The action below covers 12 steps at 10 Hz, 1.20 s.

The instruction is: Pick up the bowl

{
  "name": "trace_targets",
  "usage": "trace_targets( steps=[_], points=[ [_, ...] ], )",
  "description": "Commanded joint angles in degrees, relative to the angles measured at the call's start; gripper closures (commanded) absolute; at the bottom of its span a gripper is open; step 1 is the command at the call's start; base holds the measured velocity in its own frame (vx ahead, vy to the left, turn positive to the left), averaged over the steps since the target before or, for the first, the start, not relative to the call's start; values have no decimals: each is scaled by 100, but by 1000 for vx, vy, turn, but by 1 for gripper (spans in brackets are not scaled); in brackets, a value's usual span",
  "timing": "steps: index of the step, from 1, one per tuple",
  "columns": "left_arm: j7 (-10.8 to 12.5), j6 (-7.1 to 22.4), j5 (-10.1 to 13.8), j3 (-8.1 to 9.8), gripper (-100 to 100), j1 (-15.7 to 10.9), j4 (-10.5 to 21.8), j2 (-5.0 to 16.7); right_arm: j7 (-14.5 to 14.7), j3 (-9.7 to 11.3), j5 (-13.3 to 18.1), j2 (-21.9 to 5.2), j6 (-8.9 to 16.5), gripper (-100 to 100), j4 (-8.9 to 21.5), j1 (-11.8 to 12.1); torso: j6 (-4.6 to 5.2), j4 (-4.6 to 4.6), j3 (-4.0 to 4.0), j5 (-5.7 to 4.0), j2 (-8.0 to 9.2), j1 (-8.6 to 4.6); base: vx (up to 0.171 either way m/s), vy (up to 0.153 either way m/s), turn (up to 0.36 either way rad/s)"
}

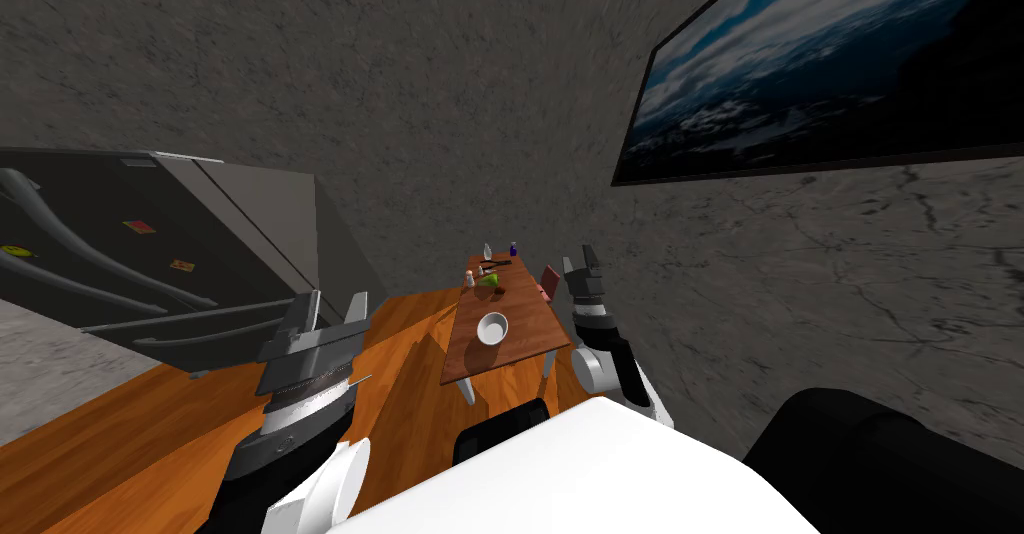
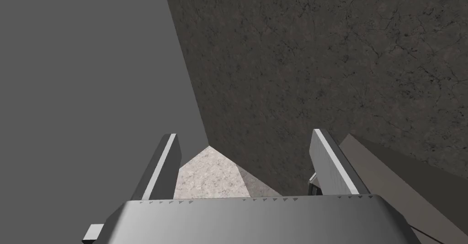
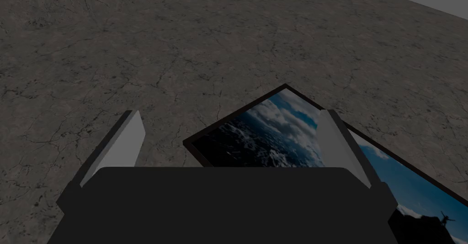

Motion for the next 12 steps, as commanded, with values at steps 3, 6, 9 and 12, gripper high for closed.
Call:
trace_targets(
  steps=[3,6,9,12],
  points=[
    [-85,409,-47,86,-100,-254,517,304,0,0,0,0,0,0,0,-1,1,4,11,-2,21,-10,-59,-28,-27],
    [-140,672,-74,135,-100,-416,857,379,0,0,0,0,0,0,0,-1,0,4,10,-2,17,-8,-47,-26,-16],
    [-204,981,-104,189,-100,-611,1266,428,0,0,0,0,0,0,0,0,0,4,10,-2,16,-8,-46,-23,-24],
    [-278,1325,-135,242,-100,-840,1700,456,0,0,0,0,0,0,0,0,0,4,10,-3,17,-11,-48,-33,-29]
  ],
)
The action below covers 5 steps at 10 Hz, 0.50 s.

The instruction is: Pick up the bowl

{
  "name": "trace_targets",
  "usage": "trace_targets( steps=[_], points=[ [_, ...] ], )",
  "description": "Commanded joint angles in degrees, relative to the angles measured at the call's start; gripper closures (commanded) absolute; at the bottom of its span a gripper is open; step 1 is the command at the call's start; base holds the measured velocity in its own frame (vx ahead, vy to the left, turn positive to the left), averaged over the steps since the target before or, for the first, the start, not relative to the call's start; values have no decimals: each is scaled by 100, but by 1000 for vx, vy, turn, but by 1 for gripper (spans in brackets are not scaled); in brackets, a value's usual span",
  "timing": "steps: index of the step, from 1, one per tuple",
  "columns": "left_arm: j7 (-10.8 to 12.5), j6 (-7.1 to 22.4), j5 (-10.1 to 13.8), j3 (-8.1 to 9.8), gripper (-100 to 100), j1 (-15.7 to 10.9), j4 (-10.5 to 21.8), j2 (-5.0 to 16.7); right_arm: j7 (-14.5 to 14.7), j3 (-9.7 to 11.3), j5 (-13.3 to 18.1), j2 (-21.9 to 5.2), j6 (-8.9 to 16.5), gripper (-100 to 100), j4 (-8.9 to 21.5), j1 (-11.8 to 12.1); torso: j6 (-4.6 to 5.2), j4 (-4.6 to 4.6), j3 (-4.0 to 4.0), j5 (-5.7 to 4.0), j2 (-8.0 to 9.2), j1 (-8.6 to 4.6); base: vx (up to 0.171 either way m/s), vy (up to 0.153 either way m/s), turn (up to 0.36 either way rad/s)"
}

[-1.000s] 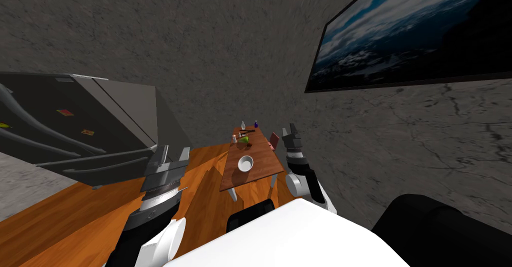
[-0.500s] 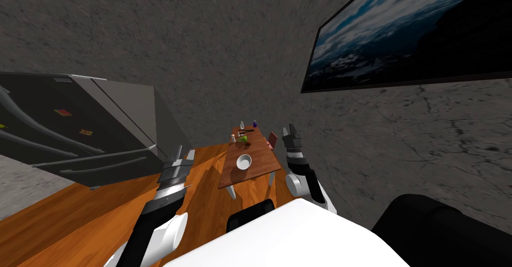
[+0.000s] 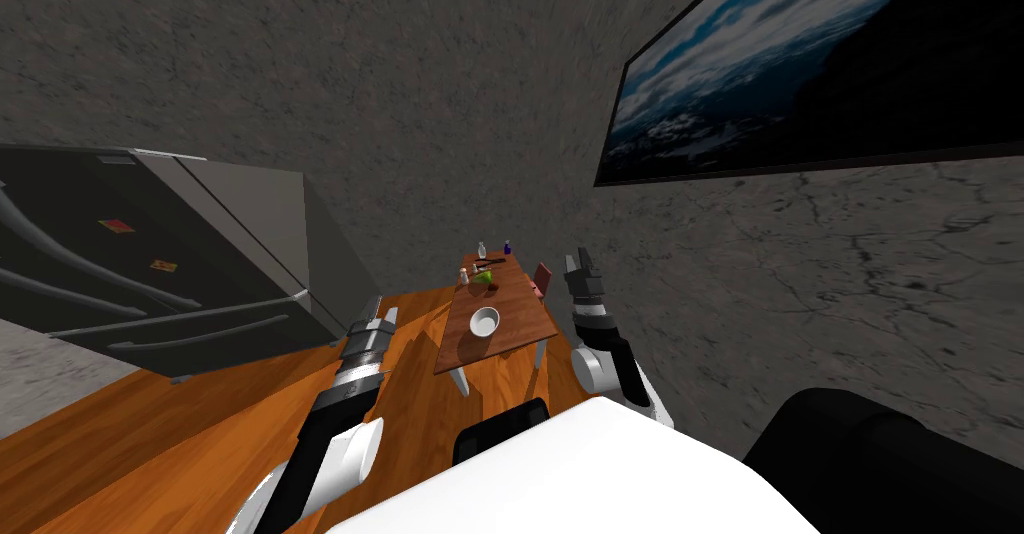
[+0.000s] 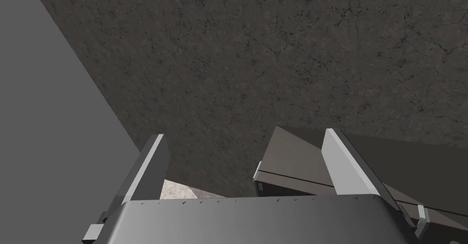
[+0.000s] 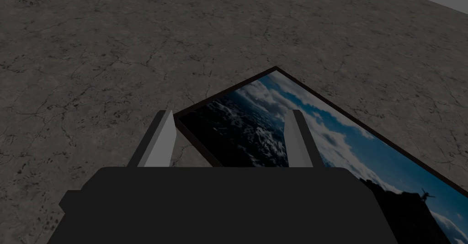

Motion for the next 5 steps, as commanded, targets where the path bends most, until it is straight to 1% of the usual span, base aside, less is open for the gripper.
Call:
trace_targets(
  steps=[1,2,3,4,5],
  points=[
    [4,187,13,43,-100,-57,73,48,0,0,0,0,0,0,0,0,0,0,0,0,0,0,-32,-21,-23],
    [-36,369,-2,68,-100,-183,331,57,0,0,0,0,0,0,0,0,-1,0,-1,0,-3,3,-28,-27,-37],
    [-36,369,-2,68,-100,-183,331,57,0,0,0,0,0,0,0,0,-1,-1,-3,0,-5,2,-29,-23,-17],
    [-78,557,-15,92,-100,-316,605,65,0,0,0,0,0,0,0,0,-2,-1,-2,0,-5,3,-33,-29,-42],
    [-121,711,-28,115,-100,-455,751,71,0,0,0,0,0,0,0,0,-1,-1,-2,0,-4,0,-45,-44,-78]
  ],
)
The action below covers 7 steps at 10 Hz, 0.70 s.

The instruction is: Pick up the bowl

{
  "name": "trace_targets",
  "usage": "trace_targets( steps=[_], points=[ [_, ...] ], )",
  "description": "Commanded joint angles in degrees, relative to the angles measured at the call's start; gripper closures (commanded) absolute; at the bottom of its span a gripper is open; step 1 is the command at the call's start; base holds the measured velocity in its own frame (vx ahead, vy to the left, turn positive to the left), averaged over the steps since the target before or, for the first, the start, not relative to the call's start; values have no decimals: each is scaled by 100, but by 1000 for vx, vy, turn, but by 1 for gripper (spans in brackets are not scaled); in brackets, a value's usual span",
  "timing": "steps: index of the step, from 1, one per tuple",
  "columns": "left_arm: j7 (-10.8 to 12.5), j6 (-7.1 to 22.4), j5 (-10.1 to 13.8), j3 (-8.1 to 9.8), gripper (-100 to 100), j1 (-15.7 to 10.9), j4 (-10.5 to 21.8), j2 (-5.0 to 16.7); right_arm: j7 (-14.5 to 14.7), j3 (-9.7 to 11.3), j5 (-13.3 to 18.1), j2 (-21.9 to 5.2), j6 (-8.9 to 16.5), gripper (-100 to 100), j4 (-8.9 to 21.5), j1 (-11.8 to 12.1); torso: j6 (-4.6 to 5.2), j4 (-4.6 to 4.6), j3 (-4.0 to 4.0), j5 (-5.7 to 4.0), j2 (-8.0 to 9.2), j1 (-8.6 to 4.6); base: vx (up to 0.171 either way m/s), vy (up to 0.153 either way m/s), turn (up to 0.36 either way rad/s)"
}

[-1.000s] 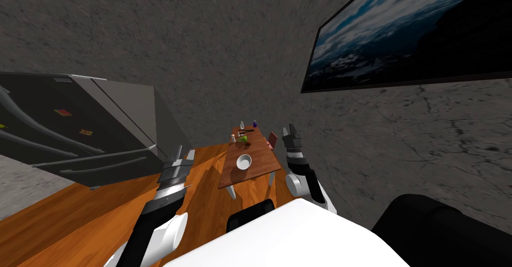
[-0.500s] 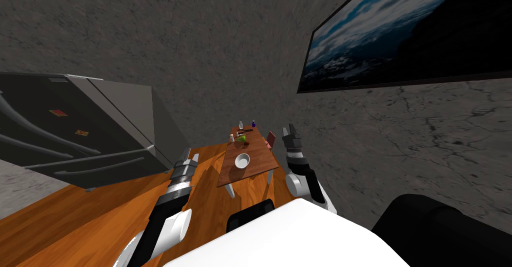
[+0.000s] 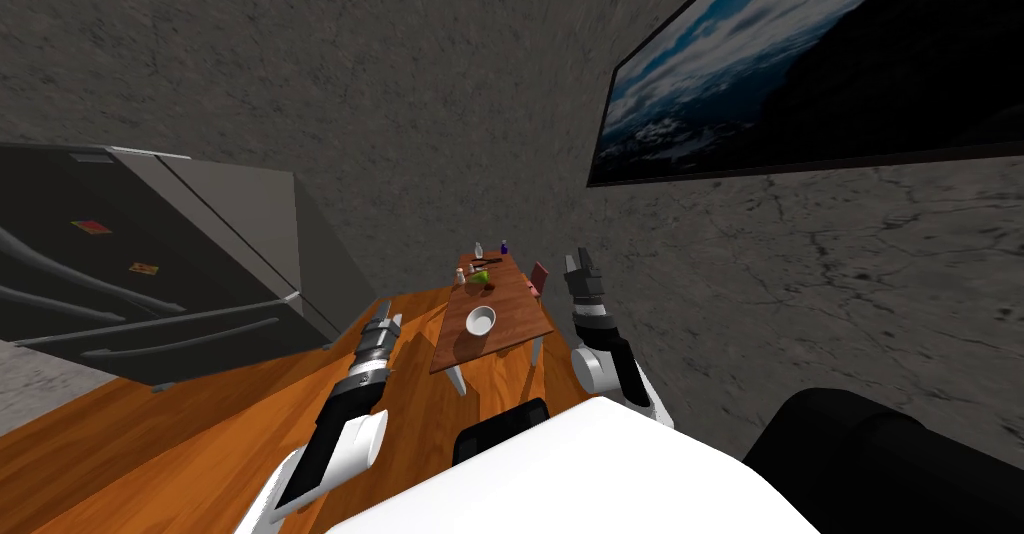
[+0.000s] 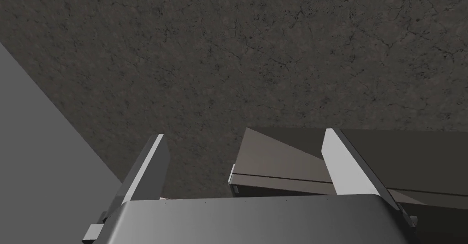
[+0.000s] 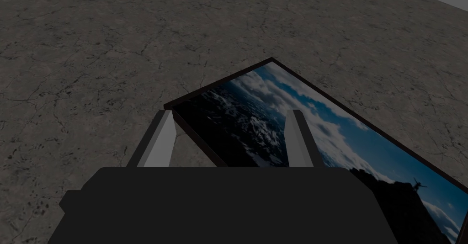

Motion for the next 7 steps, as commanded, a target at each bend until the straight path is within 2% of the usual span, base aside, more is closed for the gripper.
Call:
trace_targets(
  steps=[1,2,3,4,5,6,7],
  points=[
    [-33,187,-6,19,-100,-110,240,10,0,0,0,0,0,0,0,0,0,0,0,0,0,0,-38,-30,-21],
    [-78,381,-17,40,-100,-255,460,16,0,0,0,0,0,0,0,0,-2,0,0,0,-1,5,-41,-30,-34],
    [-78,381,-17,40,-100,-255,539,16,0,0,0,0,0,0,0,0,-1,0,0,1,0,5,-26,-22,-30],
    [-124,576,-28,58,-100,-405,752,20,0,0,0,0,0,0,0,0,-2,-1,-2,1,-3,7,-23,-21,-53],
    [-124,576,-28,58,-100,-405,851,20,0,0,0,0,0,0,0,0,-1,-1,-3,1,-5,8,-18,-23,-28],
    [-172,772,-36,74,-100,-561,1106,25,0,0,0,0,0,0,0,1,-2,-1,-4,1,-8,8,-17,-33,-65],
    [-172,772,-36,74,-100,-561,1172,25,0,0,0,0,0,0,0,0,-1,-2,-5,1,-9,5,-14,-22,-27]
  ],
)
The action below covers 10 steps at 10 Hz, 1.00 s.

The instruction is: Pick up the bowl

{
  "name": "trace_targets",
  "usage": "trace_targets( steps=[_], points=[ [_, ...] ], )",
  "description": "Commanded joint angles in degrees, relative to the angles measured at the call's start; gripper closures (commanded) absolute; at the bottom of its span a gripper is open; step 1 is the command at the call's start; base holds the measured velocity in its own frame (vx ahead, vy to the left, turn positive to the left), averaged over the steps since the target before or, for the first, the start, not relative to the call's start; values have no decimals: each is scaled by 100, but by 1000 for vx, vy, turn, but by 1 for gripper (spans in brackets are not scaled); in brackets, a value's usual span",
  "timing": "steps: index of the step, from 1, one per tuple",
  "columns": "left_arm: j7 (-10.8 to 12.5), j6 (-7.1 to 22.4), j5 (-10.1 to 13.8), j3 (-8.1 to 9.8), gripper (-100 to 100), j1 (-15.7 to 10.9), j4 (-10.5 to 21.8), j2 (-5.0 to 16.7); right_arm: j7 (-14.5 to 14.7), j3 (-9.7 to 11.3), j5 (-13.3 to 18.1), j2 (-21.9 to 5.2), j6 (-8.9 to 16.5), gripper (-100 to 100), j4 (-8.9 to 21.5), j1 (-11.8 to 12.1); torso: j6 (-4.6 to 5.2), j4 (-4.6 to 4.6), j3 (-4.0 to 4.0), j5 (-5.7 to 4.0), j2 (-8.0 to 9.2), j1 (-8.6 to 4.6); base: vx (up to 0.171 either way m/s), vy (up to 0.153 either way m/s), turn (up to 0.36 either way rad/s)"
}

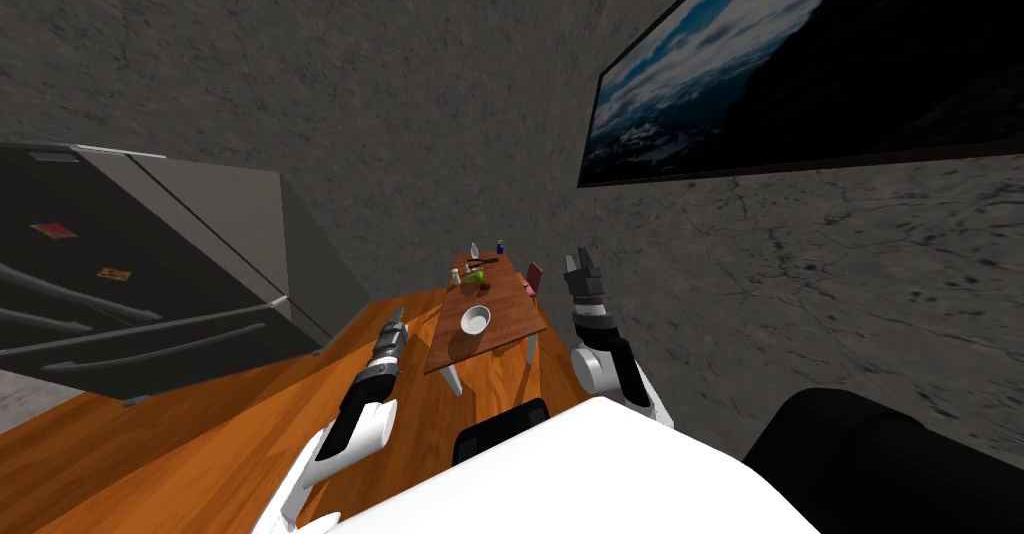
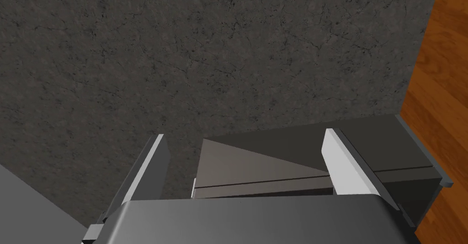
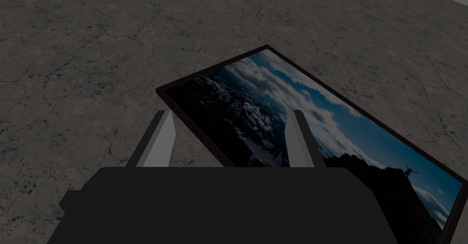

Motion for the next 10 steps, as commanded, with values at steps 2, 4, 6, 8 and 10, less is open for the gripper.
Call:
trace_targets(
  steps=[2,4,6,8,10],
  points=[
    [-61,253,-15,4,-100,-150,350,-13,0,0,0,0,0,0,0,0,2,0,-1,0,-1,-2,-12,-25,-47],
    [-111,445,-20,14,-100,-312,686,-8,0,0,0,0,0,0,0,0,2,-1,-1,0,-2,-4,-7,-30,-48],
    [-160,635,-23,20,-100,-477,1008,-3,0,0,0,0,0,0,0,0,2,-1,-3,0,-5,-2,-2,-23,-53],
    [-210,821,-24,23,-100,-643,1351,5,0,0,0,0,0,0,0,0,2,-1,-3,0,-6,0,-1,-23,-54],
    [-260,1003,-23,23,-100,-809,1720,14,0,0,0,0,0,0,0,0,1,-2,-5,0,-9,0,10,-23,-56]
  ],
)
